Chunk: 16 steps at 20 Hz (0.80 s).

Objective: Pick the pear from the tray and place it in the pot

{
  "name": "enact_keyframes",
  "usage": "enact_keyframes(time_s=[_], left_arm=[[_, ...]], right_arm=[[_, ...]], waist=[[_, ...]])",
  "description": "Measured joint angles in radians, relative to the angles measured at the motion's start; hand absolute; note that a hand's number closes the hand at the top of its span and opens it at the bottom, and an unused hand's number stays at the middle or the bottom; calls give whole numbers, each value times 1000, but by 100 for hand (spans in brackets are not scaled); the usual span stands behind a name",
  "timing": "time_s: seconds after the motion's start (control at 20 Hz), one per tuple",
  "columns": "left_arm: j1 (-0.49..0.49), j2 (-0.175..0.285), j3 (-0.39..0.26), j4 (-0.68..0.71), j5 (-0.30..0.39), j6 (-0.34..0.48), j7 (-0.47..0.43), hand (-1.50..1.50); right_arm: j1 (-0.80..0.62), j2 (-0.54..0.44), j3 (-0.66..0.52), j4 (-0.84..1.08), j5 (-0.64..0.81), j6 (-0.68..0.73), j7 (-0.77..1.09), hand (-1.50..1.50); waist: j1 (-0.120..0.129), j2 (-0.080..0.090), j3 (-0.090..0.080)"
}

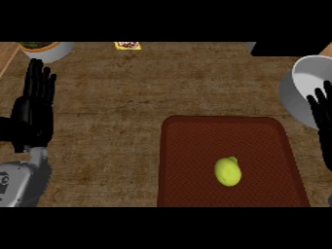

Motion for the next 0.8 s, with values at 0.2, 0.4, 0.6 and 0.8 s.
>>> enact_keyframes(time_s=[0.2,0.4,0.6,0.8], left_arm=[[10,-3,-37,-4,-1,-32,49,0],[19,-2,-95,1,9,-87,106,0],[57,2,-121,-18,30,-118,164,0],[90,5,-136,-71,29,-123,222,0]], right_arm=[[-54,87,33,61,-62,28,18,-150],[-78,45,112,134,9,74,43,-150],[7,67,150,157,187,-79,-52,-150],[135,34,180,25,277,-112,-107,-150]], waist=[[6,11,7],[29,23,0],[6,16,7],[-9,11,9]])
